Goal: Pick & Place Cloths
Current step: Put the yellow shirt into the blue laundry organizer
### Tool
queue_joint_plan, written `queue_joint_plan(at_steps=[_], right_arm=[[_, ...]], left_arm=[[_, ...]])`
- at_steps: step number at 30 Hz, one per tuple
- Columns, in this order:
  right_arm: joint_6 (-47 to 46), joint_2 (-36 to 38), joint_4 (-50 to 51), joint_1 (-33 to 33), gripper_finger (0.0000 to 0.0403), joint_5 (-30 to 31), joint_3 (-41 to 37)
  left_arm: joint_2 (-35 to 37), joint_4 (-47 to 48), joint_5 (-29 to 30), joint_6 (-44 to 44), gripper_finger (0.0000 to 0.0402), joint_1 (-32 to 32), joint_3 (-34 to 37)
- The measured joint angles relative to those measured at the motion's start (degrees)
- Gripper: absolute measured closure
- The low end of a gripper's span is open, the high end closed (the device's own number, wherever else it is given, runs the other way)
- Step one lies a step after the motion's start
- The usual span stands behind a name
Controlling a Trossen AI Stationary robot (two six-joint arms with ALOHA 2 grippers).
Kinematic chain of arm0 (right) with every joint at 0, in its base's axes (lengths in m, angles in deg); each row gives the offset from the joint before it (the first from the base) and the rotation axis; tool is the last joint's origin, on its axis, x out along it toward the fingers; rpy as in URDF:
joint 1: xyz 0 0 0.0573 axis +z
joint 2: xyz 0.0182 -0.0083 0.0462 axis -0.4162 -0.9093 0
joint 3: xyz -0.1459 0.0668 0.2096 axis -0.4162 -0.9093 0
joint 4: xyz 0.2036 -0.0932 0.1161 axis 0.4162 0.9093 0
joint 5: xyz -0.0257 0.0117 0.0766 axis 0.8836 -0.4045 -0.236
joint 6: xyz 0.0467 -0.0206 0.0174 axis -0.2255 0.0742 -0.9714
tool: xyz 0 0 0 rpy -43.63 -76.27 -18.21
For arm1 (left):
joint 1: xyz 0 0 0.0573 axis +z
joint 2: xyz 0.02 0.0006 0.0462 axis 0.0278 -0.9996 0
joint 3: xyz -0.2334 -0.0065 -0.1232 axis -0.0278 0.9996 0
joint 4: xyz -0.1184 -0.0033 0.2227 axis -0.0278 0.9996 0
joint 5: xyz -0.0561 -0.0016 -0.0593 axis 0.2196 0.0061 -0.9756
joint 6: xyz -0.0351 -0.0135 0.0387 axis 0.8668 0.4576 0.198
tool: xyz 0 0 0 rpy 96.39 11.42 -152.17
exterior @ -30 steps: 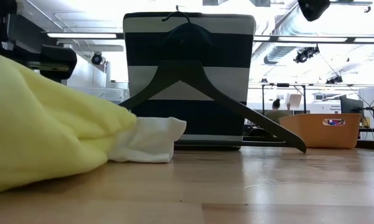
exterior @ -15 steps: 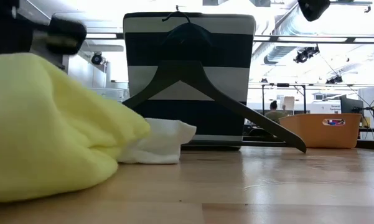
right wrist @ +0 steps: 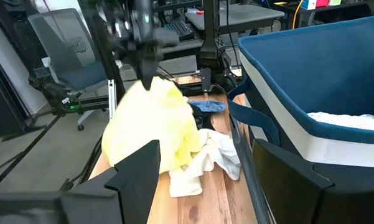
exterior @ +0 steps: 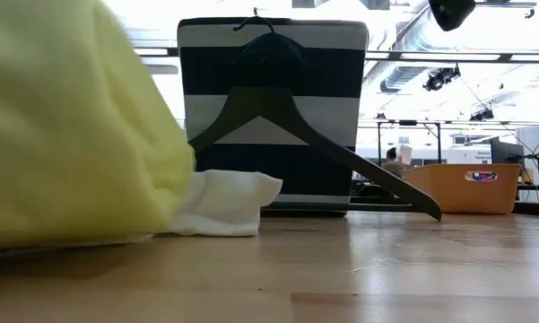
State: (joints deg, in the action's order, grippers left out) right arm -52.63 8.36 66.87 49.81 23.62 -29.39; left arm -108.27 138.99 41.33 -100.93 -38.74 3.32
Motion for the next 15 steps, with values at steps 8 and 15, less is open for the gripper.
queue_joint_plan(at_steps=[8, 15], right_arm=[[0.0, 0.0, 0.0, 0.0, 0.0156, 0.0, 0.0], [0.0, 0.0, 0.0, 0.0, 0.0156, 0.0, 0.0]], left_arm=[[6.6, 2.7, 3.1, 0.0, 0.0396, 0.0, -7.7], [11.6, 2.0, 8.1, -0.9, 0.0396, 0.0, -16.3]])
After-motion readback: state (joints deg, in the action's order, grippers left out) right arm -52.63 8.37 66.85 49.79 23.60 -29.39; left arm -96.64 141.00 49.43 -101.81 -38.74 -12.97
